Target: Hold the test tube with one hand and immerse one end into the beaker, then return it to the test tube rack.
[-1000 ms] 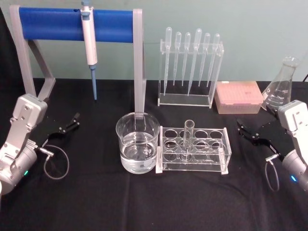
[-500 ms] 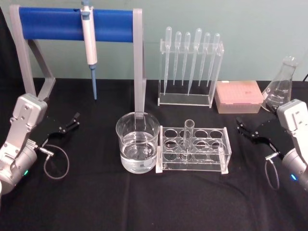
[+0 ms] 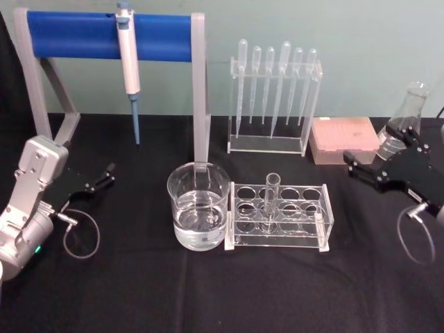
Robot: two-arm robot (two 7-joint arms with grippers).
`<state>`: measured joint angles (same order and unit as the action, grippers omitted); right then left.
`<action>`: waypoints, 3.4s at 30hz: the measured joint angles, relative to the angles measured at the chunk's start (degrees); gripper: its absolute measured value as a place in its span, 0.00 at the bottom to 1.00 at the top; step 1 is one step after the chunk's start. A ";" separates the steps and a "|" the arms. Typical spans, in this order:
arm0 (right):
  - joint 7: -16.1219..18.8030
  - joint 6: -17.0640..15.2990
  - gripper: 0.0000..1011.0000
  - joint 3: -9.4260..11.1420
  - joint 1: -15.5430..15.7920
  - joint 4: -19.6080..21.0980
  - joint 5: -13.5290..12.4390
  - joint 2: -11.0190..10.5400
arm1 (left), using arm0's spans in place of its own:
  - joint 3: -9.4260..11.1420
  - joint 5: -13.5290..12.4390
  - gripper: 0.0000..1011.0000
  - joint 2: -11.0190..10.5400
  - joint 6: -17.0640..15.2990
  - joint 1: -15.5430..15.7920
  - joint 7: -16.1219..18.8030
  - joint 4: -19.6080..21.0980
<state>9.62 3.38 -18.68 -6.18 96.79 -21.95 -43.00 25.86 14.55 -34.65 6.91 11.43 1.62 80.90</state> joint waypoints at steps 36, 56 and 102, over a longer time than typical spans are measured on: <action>37.18 -6.63 0.99 -10.09 -14.08 -5.75 -7.96 -1.62 | 0.00 0.00 0.99 0.00 0.00 0.00 0.00 0.00; 34.69 -9.89 0.99 -14.71 -18.98 -9.15 -8.19 2.92 | 0.00 0.00 0.99 0.00 0.00 0.00 0.00 0.00; 34.40 -9.52 0.25 -15.13 -19.36 -9.36 -7.76 3.35 | 0.00 0.00 0.99 0.00 0.00 0.00 0.00 0.00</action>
<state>44.01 -6.14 -33.81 -25.54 87.44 -29.71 -39.65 25.86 14.55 -34.64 6.90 11.43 1.62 80.90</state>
